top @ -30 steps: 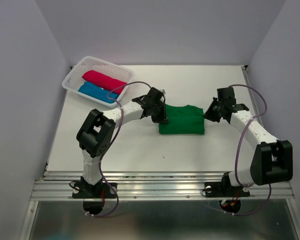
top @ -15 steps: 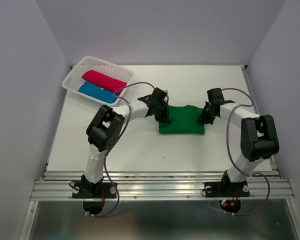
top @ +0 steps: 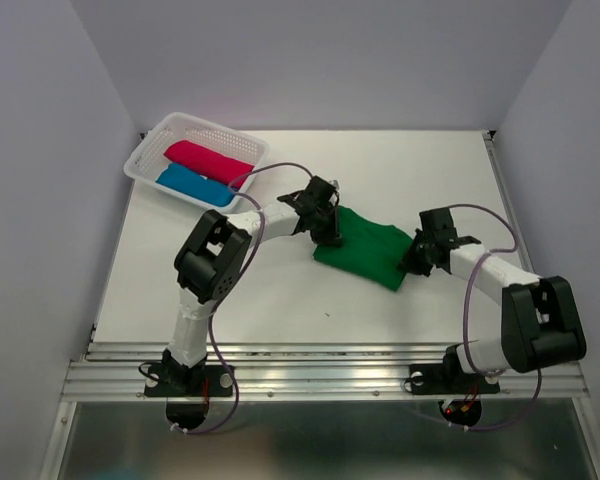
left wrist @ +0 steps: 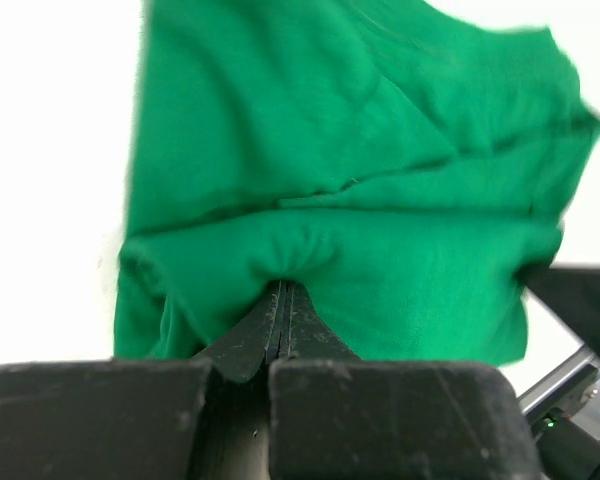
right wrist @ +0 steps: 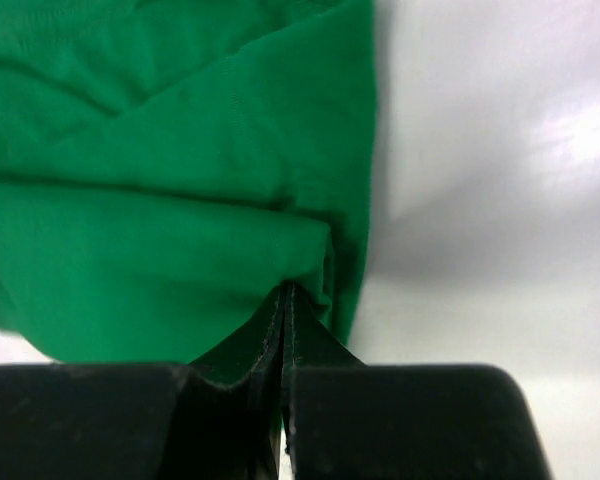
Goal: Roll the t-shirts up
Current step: Roll the T-shirt to the center of the board.
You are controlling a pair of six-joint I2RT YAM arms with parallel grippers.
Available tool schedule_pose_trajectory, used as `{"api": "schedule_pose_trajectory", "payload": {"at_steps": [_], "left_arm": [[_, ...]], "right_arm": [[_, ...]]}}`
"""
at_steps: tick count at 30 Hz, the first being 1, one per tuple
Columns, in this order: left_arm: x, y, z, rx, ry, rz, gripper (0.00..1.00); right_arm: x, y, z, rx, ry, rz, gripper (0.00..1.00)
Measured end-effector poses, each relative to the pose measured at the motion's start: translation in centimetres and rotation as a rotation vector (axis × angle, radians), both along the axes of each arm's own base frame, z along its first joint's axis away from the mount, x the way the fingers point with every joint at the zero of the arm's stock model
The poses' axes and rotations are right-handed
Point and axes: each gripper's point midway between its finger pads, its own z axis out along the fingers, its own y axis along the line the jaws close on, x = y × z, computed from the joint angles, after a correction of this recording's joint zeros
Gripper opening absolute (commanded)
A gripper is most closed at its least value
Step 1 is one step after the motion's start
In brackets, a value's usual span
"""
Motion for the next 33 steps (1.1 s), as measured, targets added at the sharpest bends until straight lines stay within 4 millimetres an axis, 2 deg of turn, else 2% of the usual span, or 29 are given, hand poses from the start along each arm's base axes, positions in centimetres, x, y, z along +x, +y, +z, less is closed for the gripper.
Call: {"api": "schedule_pose_trajectory", "payload": {"at_steps": [4, 7, 12, 15, 19, 22, 28, 31, 33], "left_arm": [[-0.5, 0.9, 0.2, 0.022, -0.012, -0.001, 0.00], [-0.6, 1.4, 0.4, 0.043, -0.019, -0.002, 0.00], [-0.5, 2.1, 0.4, 0.086, -0.026, -0.006, 0.00], [0.1, 2.2, 1.4, 0.109, -0.050, -0.008, 0.01], [1.9, 1.8, 4.5, 0.116, -0.124, -0.007, 0.03], [2.5, 1.9, 7.5, 0.105, -0.175, -0.002, 0.03], [2.1, 4.3, 13.7, 0.075, -0.258, 0.040, 0.03], [1.5, 8.1, 16.8, 0.062, -0.294, 0.110, 0.03], [0.9, 10.7, 18.4, 0.056, -0.316, 0.163, 0.03]], "right_arm": [[-4.1, 1.9, -0.1, 0.049, 0.028, 0.035, 0.01], [-6.6, 3.2, 0.6, 0.078, 0.040, 0.058, 0.01], [-7.9, 2.8, 3.4, 0.075, 0.003, 0.037, 0.01], [-7.1, 2.5, 6.4, 0.045, -0.046, 0.045, 0.03], [-4.6, 3.2, 11.8, -0.017, -0.170, 0.120, 0.09], [-3.9, 4.2, 13.3, -0.084, -0.192, 0.187, 0.12], [-2.9, 9.3, 13.6, -0.250, -0.185, 0.397, 0.12], [-2.2, 11.9, 12.6, -0.279, -0.172, 0.466, 0.11], [-1.7, 12.5, 11.2, -0.291, -0.149, 0.476, 0.11]]}}
